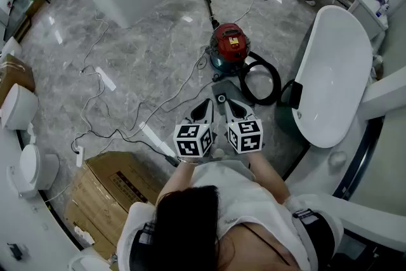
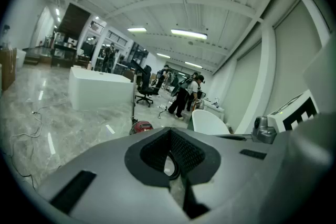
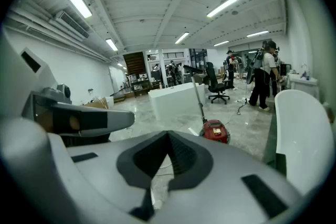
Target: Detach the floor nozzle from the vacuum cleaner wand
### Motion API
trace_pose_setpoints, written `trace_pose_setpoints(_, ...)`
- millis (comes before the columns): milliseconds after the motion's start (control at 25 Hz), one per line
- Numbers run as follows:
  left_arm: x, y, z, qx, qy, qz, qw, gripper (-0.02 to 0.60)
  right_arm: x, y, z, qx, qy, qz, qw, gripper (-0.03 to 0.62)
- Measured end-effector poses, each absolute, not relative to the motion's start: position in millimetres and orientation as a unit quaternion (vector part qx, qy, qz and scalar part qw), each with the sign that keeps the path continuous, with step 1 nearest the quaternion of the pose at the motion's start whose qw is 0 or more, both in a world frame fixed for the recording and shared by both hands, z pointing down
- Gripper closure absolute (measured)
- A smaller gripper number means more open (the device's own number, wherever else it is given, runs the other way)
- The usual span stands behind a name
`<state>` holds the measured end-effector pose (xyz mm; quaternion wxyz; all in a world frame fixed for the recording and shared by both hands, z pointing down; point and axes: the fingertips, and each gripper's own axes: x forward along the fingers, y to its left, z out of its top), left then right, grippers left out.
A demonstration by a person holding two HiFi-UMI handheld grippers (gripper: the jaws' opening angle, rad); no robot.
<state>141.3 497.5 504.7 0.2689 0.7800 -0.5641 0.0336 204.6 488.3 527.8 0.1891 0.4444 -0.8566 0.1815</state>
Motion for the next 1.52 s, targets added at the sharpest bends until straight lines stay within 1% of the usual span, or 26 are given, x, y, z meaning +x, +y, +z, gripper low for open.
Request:
trace_pose_setpoints(280,121,476,499,0.777,-0.570,0.034,0.265,0.578,189,468,522,0.449,-0.854,0.177,0.192,0.579)
trace_pose_setpoints(560,105,450,493,0.779,-0.571,0.029,0.258,0.578,175,441,512,0.458,-0.853,0.170,0.180,0.579)
trace_pose_setpoints(920,81,428,500,0.777,-0.569,0.027,0.266,0.578,152,420,514,0.462,-0.851,0.176,0.174,0.579)
trace_pose_setpoints(1320,54,410,507,0.785,-0.555,0.037,0.272,0.578,121,402,523,0.468,-0.844,0.177,0.192,0.579)
trace_pose_setpoints(1520,40,400,509,0.793,-0.544,0.042,0.272,0.578,103,391,523,0.477,-0.840,0.179,0.188,0.579)
